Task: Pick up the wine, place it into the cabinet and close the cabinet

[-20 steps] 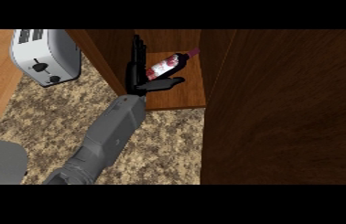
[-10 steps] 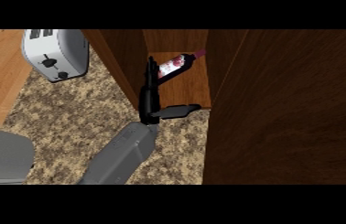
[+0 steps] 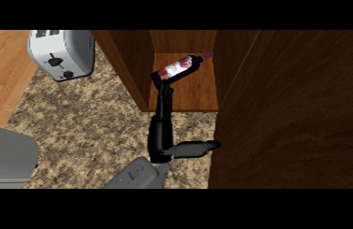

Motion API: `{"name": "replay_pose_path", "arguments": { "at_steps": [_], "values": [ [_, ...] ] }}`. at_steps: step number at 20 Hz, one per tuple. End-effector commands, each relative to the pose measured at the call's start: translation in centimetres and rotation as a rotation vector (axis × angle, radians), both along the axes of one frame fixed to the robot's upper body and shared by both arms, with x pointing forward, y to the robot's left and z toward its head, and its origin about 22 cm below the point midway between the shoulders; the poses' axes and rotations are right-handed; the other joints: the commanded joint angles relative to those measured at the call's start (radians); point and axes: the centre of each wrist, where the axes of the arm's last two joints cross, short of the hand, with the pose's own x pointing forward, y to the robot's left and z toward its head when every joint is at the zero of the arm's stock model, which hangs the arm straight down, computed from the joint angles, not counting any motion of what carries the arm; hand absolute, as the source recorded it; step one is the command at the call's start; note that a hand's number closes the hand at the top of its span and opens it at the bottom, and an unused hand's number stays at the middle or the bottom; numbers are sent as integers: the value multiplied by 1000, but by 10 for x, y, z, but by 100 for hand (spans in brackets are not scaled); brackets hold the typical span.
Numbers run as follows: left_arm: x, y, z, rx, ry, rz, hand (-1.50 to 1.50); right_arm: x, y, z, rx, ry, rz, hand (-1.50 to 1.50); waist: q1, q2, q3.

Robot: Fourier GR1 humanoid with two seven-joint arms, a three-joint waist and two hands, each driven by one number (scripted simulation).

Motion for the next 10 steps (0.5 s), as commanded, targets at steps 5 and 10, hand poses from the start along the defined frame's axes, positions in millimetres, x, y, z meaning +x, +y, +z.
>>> {"name": "replay_pose_path", "arguments": {
  "at_steps": [5,10],
  "values": [
    [-49,17,19,-14,4,68,-150,-19,-3,11,25,-40,25,-150,2,2,0],
    [-63,14,31,-39,-21,82,-150,-24,4,15,14,-20,39,-150,0,2,0]
  ]
}}
